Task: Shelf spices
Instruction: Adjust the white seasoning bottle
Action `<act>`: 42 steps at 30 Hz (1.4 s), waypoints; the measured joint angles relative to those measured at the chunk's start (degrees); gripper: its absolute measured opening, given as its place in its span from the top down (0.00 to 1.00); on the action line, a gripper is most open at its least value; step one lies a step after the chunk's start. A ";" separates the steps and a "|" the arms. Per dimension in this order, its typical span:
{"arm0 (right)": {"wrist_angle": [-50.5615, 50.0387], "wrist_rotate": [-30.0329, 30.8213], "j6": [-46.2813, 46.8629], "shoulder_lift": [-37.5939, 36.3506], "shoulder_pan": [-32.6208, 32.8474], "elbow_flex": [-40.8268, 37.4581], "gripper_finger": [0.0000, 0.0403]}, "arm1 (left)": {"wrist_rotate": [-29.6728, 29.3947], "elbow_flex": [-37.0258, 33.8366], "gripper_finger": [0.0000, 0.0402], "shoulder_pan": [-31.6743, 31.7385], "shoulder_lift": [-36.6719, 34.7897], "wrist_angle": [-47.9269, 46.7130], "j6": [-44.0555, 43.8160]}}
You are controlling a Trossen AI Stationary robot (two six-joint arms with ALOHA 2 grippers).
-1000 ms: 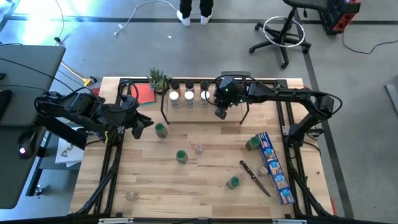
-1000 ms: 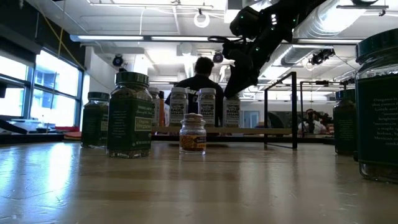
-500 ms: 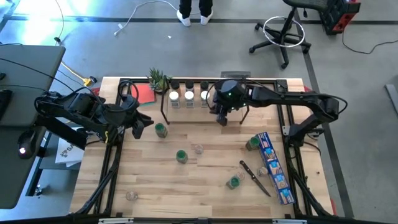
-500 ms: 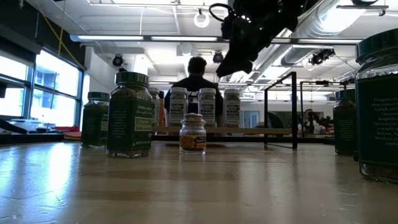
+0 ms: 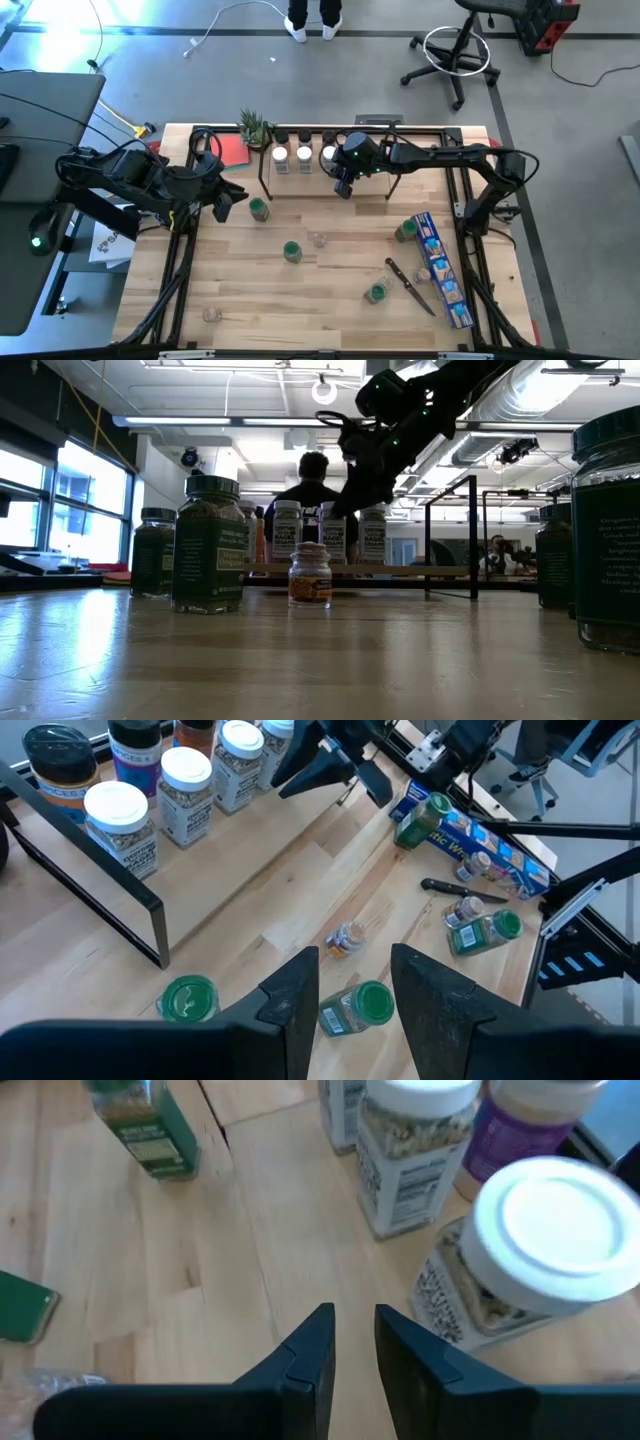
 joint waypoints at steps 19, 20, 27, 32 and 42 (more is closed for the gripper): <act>4.05 6.27 0.35 2.74 -0.01 0.00 0.83 | 0.03 0.00 0.70 0.00 0.00 -0.06 -0.48; 4.44 6.84 0.35 2.74 -0.02 0.00 0.83 | 0.02 0.00 0.70 0.00 0.00 -0.05 -0.48; 6.04 7.74 0.35 2.74 -0.02 0.01 0.83 | 0.01 0.00 0.70 0.00 0.00 -0.07 -0.48; 6.62 7.59 0.35 2.59 0.08 0.00 0.83 | 0.01 0.00 0.70 0.00 0.00 -0.07 -0.48; -12.51 6.44 -1.18 -3.13 1.12 11.64 0.83 | 0.38 0.00 0.70 0.00 0.00 0.00 -0.53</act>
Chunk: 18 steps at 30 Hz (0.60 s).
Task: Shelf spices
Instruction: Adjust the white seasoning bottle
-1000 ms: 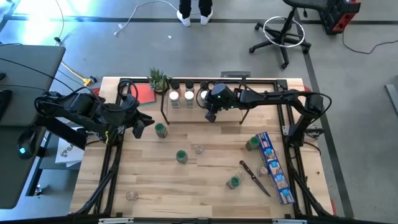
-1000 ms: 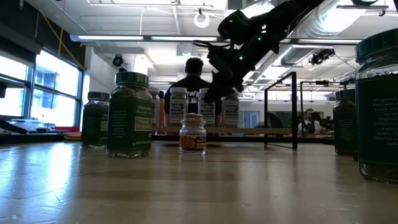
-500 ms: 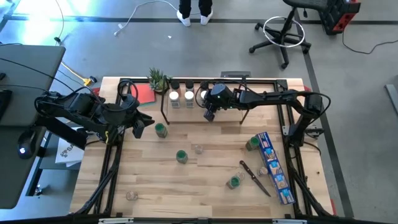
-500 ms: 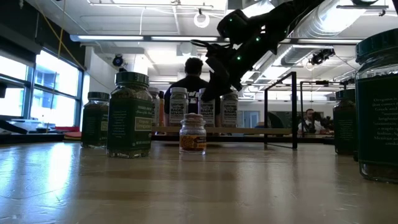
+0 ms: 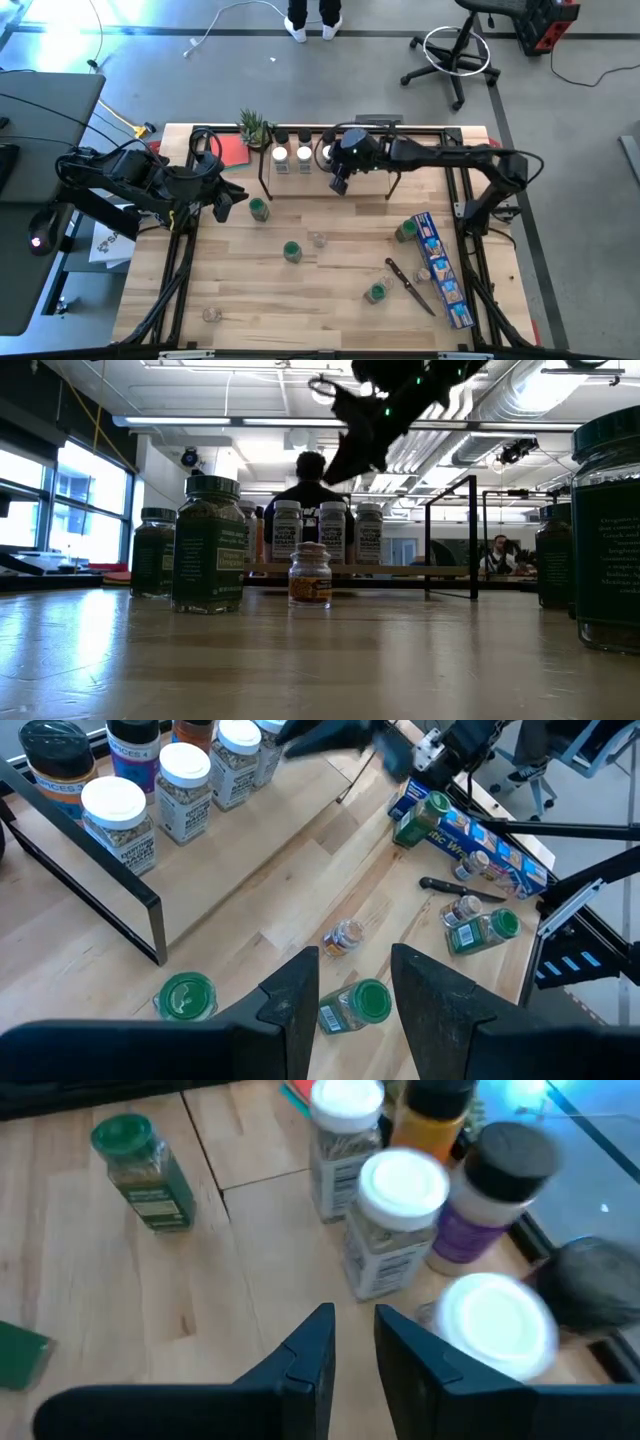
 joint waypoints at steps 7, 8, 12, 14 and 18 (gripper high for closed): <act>-21.37 0.23 -2.63 -1.16 -5.29 15.95 0.83 | 1.02 0.00 0.70 3.12 1.21 0.39 0.28; -22.74 0.25 -2.60 -1.16 -5.92 17.56 0.83 | 2.00 0.00 0.70 4.61 1.86 0.74 1.12; -27.53 0.45 2.20 -1.41 -6.52 21.36 0.84 | 10.63 0.00 0.72 12.17 6.33 6.31 10.48; -29.13 0.43 5.68 -1.83 -4.79 21.43 0.85 | 15.83 0.00 0.75 15.97 9.48 10.31 16.38; -34.74 5.59 11.48 -3.45 1.10 21.43 0.90 | 23.39 0.00 0.80 22.01 17.06 16.81 25.44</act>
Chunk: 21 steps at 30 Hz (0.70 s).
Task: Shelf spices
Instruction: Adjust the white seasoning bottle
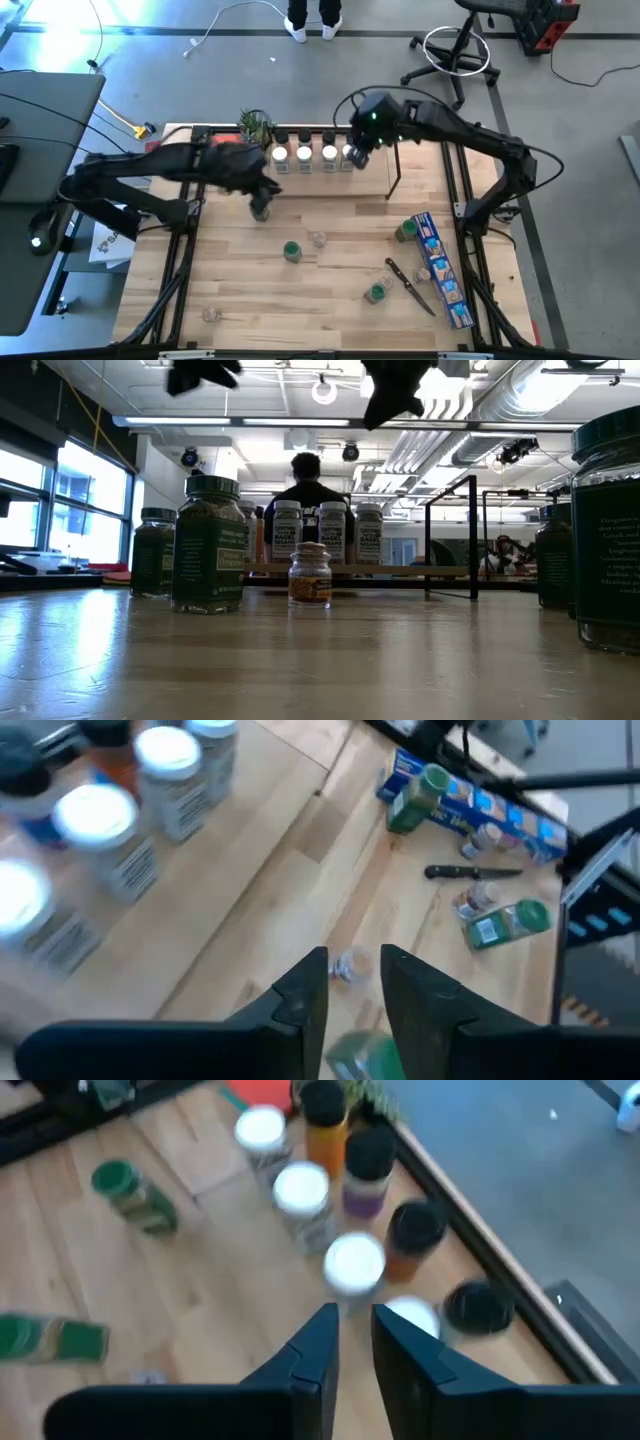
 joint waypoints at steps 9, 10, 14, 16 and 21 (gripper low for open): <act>-12.08 11.77 9.03 -6.00 8.74 0.00 0.97 | 7.06 0.08 0.98 10.44 16.69 6.03 2.14; -12.46 12.74 8.31 -6.58 8.68 0.00 0.97 | 6.99 0.47 0.99 11.00 18.28 6.13 2.09; -12.45 13.89 3.86 -8.78 7.00 0.00 0.97 | 5.93 1.74 0.99 12.22 23.54 5.69 2.35; -12.48 13.92 2.45 -9.70 6.03 0.00 0.97 | 4.37 2.32 1.00 12.24 25.54 5.89 2.65; -11.85 13.96 0.16 -11.56 4.20 -0.02 0.97 | 0.03 3.56 1.00 12.22 28.50 5.71 2.63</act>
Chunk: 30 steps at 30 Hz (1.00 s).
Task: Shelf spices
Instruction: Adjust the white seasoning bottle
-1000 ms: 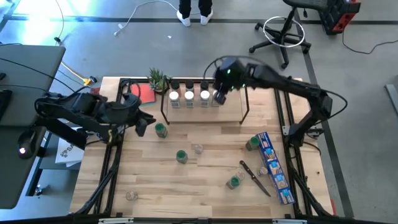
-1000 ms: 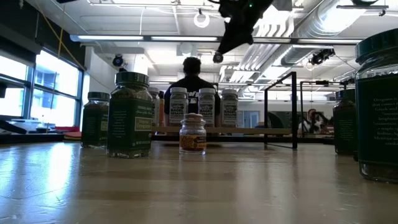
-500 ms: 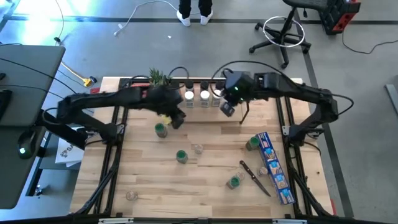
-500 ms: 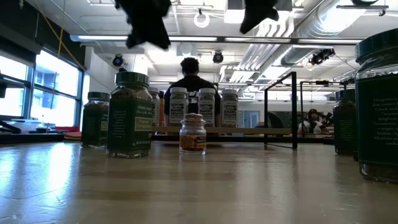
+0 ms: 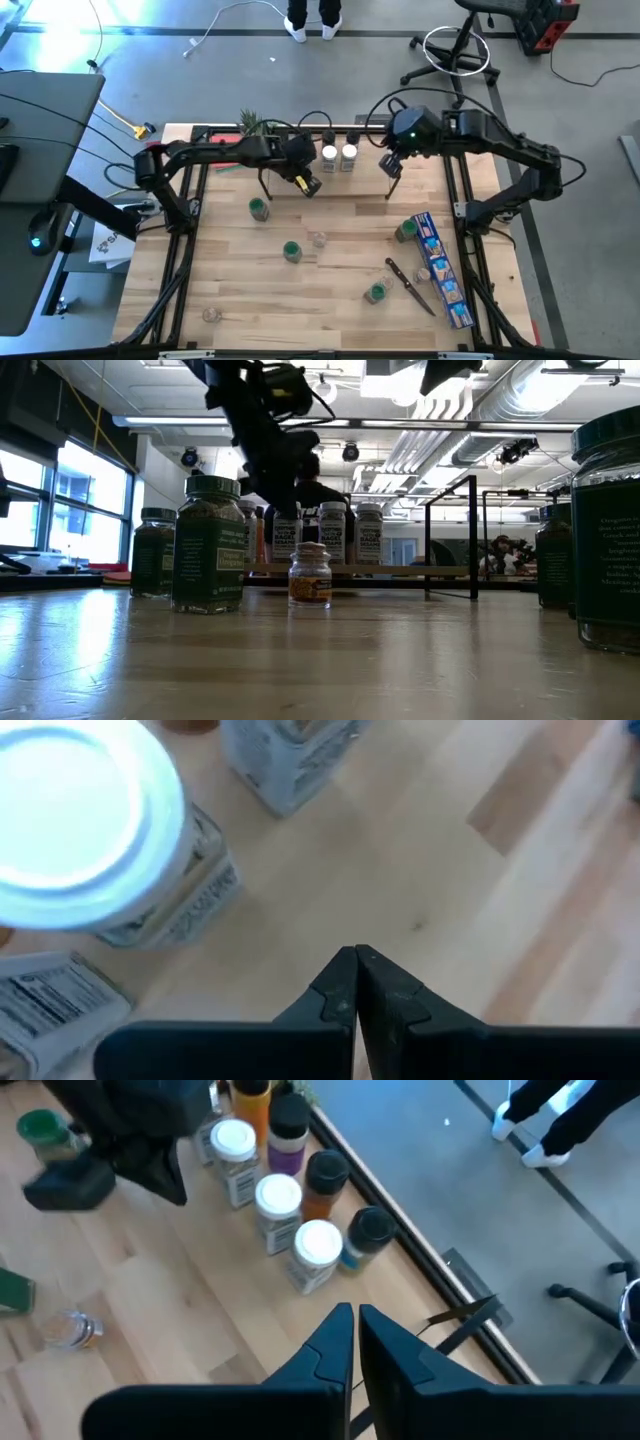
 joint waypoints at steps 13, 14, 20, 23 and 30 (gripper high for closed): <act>4.53 0.66 -4.16 -1.02 -1.53 0.00 0.97 | -10.20 0.04 1.00 1.08 0.50 0.85 2.57; 4.71 0.67 -4.19 -1.02 -1.53 0.00 0.97 | -10.54 0.04 1.00 1.27 0.50 0.94 2.66; 5.05 0.66 -4.85 -1.02 -1.53 0.00 0.97 | -10.91 0.06 1.00 2.21 0.74 1.45 4.03; 5.05 0.66 -5.26 -1.02 -1.53 -0.02 0.97 | -11.98 0.04 1.00 2.29 0.74 1.66 4.58; 5.03 0.64 -5.70 -1.02 -1.53 -0.02 0.97 | -9.36 0.04 1.00 1.88 -0.14 0.99 5.46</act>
